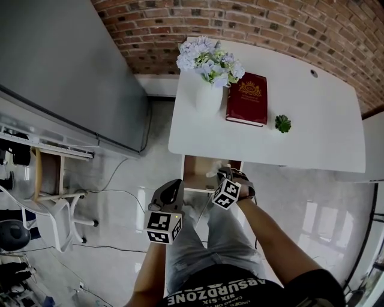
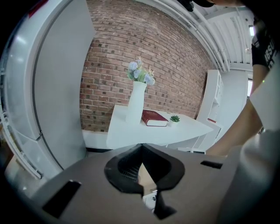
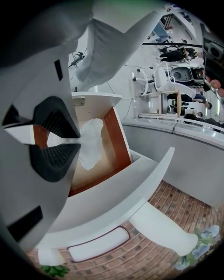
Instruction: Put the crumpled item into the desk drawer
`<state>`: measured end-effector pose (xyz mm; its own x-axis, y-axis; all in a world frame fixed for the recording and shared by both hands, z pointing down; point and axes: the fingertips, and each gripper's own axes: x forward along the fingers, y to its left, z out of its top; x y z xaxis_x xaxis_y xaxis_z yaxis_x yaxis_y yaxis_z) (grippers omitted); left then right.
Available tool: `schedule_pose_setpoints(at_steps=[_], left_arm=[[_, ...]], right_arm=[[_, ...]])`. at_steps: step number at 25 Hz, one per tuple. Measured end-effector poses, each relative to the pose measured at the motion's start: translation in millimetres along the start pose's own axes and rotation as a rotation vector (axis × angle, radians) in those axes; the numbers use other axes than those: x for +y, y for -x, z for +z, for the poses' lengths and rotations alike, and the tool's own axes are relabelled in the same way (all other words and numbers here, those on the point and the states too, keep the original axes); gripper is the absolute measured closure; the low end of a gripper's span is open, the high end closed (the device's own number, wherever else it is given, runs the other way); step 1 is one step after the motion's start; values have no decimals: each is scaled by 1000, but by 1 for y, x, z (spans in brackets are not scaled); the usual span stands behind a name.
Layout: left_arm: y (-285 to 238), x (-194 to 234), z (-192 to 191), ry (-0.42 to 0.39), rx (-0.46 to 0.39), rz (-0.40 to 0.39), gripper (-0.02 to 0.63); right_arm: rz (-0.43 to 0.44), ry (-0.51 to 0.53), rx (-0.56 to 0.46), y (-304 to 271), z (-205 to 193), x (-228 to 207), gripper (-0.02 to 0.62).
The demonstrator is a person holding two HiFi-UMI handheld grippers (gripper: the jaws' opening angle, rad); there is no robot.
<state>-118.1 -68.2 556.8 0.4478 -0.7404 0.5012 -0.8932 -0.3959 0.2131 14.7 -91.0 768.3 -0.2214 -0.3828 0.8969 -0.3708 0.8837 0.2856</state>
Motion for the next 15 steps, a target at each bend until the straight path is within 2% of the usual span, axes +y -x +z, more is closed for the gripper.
schedule_pose_setpoints(at_steps=[15], left_arm=[[-39,4,-44,-28,14,-15,600]], right_arm=[[-1,10,-22,-50,-14,11,561]])
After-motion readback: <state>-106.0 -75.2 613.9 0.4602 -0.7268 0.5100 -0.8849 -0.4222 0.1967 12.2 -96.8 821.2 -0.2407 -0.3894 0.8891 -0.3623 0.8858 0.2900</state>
